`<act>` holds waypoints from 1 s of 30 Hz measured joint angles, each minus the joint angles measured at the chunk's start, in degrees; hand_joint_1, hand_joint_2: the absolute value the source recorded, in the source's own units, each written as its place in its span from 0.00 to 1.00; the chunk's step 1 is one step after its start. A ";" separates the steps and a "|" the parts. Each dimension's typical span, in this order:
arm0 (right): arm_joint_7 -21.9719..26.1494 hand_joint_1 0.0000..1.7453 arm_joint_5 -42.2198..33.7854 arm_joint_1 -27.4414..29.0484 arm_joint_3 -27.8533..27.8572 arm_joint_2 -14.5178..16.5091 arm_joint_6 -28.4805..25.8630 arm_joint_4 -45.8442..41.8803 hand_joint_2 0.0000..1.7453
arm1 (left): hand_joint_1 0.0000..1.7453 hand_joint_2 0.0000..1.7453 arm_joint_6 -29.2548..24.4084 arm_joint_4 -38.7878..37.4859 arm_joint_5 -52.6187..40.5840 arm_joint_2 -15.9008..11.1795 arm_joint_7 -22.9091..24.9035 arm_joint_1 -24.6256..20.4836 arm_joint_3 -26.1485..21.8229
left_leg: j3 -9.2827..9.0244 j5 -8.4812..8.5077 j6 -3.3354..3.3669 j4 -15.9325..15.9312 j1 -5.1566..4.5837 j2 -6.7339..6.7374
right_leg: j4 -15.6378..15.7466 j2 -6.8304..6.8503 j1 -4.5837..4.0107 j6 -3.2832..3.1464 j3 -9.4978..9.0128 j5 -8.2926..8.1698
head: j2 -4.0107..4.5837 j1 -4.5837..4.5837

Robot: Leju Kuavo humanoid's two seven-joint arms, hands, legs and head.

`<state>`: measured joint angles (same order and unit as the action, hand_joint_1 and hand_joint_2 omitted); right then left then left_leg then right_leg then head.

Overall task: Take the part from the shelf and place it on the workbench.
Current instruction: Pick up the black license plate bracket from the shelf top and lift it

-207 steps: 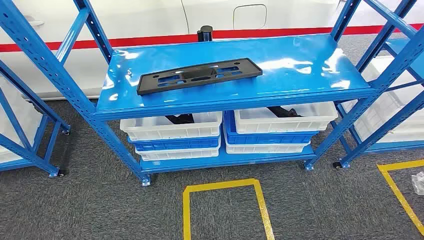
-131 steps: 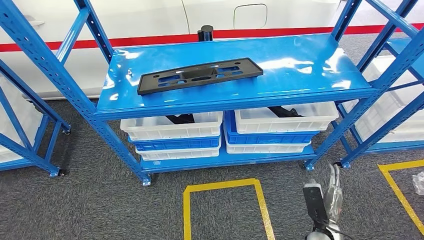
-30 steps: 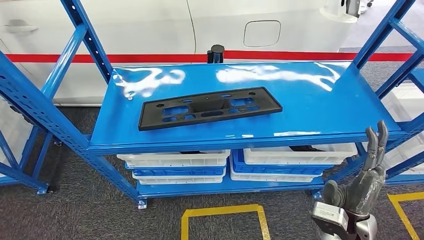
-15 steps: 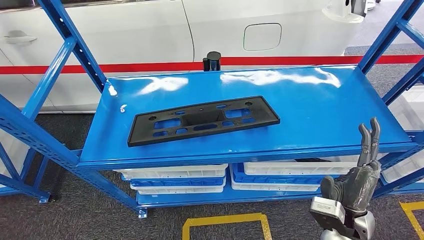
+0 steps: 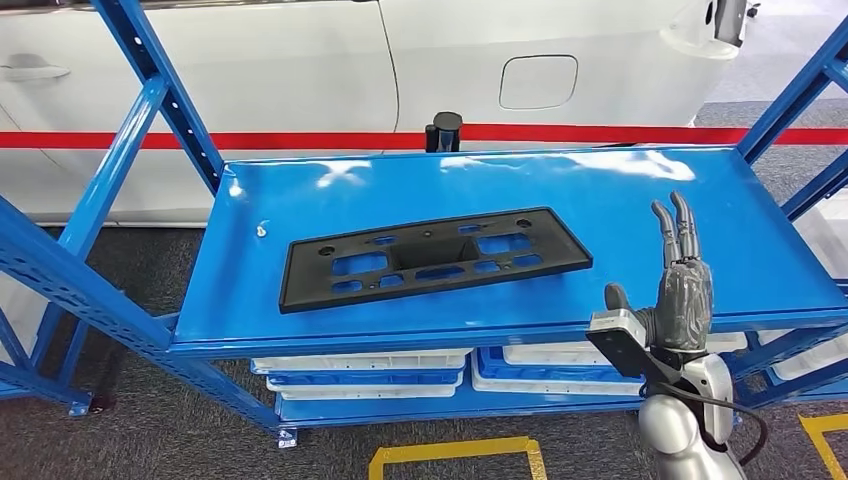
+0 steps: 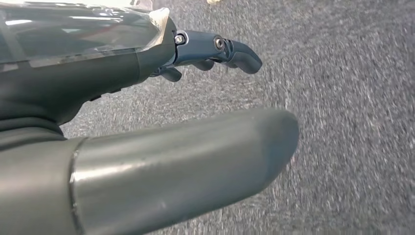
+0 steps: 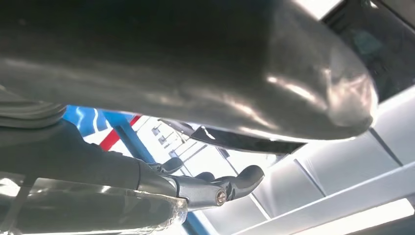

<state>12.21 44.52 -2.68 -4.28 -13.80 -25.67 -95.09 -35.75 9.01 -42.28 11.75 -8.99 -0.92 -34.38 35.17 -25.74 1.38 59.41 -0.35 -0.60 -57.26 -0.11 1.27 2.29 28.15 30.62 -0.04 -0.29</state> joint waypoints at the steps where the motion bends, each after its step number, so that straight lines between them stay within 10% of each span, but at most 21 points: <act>1: -0.18 0.00 0.26 -0.65 -0.05 -0.33 0.34 0.92 0.00 | 0.00 0.00 -0.06 0.00 -0.04 0.15 -0.04 -0.01 0.01 | -0.02 -0.08 0.14 0.00 0.00 0.00 | 0.17 0.00 0.00 0.03 -0.14 -0.01 | 0.00 0.00; 26: -6.28 0.00 11.36 -16.29 -13.18 -3.10 12.35 17.22 0.00 | 0.00 0.00 0.59 -0.02 -1.32 0.05 0.01 -0.21 0.37 | -0.48 -0.16 0.74 -0.17 -0.02 0.03 | 0.49 0.03 -0.05 0.71 -0.55 -0.13 | 0.00 -0.01; 30: -7.23 0.00 11.66 -16.37 -15.00 -3.29 13.15 17.26 1.00 | 0.00 0.00 0.97 -0.02 -1.96 -0.02 -0.36 -0.20 0.72 | -0.49 -0.16 0.74 -0.17 -0.02 0.03 | 0.50 0.03 -0.05 0.71 -0.42 -0.12 | 0.00 -0.01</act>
<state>4.97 56.18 -19.05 -19.28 -17.09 -12.52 -77.83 -34.79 8.98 -44.24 11.73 -9.35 -1.11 -33.66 34.69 -25.90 2.12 59.24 -0.37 -0.58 -56.77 -0.08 1.23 3.00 27.73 30.50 -0.04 -0.30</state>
